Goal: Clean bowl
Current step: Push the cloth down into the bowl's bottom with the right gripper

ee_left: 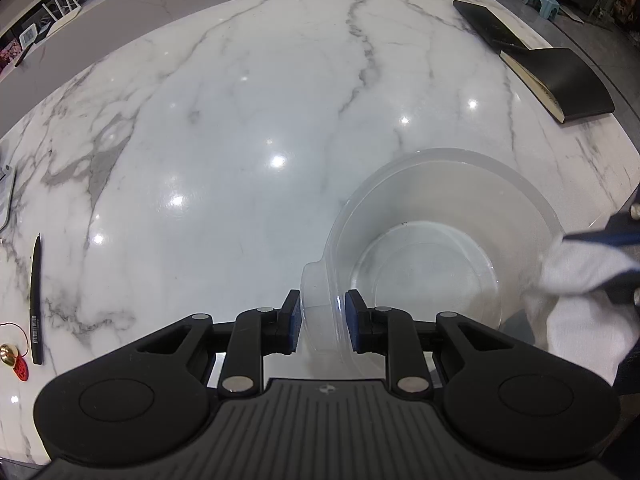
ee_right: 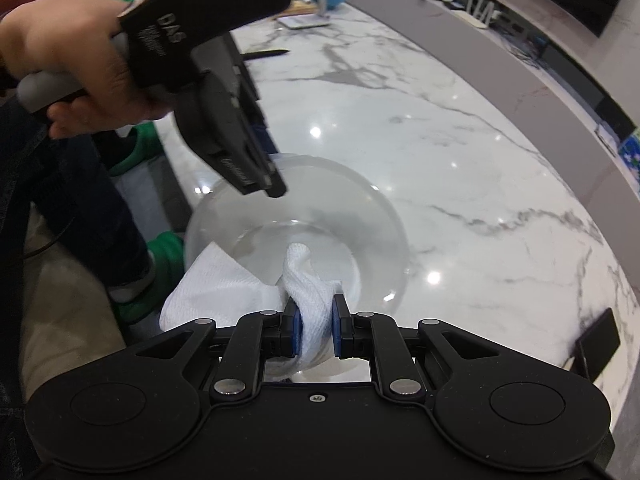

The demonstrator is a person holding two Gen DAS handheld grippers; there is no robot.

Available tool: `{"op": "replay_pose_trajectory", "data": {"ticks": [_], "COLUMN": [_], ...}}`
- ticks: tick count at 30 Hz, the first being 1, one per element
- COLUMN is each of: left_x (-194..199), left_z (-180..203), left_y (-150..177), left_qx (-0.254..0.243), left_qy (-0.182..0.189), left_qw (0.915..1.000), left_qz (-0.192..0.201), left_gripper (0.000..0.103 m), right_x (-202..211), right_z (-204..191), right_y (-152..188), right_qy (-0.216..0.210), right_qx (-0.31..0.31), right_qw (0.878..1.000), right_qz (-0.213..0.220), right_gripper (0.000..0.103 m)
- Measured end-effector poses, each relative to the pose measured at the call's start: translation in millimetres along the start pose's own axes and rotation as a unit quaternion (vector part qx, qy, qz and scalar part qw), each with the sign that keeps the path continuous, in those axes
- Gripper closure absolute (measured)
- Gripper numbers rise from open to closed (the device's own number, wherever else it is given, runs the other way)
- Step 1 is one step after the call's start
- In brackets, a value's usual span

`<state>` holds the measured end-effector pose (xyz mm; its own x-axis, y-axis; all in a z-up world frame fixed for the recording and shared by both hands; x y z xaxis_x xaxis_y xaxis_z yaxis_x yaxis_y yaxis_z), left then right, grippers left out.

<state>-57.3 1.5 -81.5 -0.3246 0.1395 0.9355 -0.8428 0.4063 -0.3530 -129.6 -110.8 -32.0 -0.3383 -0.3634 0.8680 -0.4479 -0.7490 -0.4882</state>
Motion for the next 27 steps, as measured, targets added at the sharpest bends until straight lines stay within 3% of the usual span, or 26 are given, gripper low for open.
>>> {"op": "replay_pose_trajectory", "data": {"ticks": [13,27], "left_x": [-1.0,-1.8], "left_z": [0.7,2.6], "left_y": [-0.5,-0.4], "left_qx": [-0.003,-0.001], "left_qy": [-0.001,-0.001], "left_qw": [1.0,1.0], "left_qz": [-0.003,-0.003], "left_gripper": [0.082,0.082], "right_x": [-2.0,-0.9], "right_z": [-22.0,8.9], "right_y": [-6.7,2.3], "right_qy": [-0.029,0.017], "right_qx": [0.024,-0.005], "right_qw": [0.999,1.0], "right_qz": [0.006,-0.009], "right_gripper": [0.091,0.091]}}
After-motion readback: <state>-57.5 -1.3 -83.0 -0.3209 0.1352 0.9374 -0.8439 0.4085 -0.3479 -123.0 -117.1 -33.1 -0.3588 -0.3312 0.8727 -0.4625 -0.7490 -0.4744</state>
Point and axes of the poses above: each gripper's, at about its wrist camera, not at the fingertips, and x roughly against the way its jaws point, z to its right, y to its underside, the point moved 5 cm from there along -x, roughly the way its jaws point, and after that the axes turned 1 degree about z, right-handed, at the moved point
